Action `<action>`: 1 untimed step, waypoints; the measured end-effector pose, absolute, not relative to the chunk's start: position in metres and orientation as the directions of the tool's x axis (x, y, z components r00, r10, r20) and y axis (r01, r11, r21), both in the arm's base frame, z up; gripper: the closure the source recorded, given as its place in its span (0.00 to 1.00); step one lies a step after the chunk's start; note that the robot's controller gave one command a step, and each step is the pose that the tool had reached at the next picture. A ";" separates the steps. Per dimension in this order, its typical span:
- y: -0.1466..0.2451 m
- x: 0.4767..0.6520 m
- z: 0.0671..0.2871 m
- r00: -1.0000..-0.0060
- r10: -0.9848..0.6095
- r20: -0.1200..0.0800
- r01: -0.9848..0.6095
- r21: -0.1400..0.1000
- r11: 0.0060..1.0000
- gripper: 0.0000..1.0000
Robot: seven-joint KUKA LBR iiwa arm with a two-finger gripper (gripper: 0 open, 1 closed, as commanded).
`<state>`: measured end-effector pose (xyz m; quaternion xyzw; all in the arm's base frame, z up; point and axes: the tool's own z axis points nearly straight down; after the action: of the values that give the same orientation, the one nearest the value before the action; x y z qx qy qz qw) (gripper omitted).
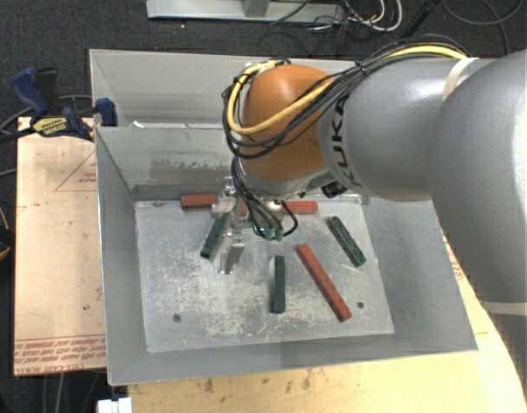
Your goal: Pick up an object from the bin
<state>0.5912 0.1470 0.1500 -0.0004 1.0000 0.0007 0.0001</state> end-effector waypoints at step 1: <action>0.113 0.627 0.085 -0.970 -0.240 -0.042 -0.240 0.003 0.971 1.00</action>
Offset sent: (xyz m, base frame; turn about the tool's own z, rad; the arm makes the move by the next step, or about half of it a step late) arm 0.0000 0.0000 0.0000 0.0000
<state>0.6270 0.1129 0.0854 -0.1209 0.9924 0.0039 0.0205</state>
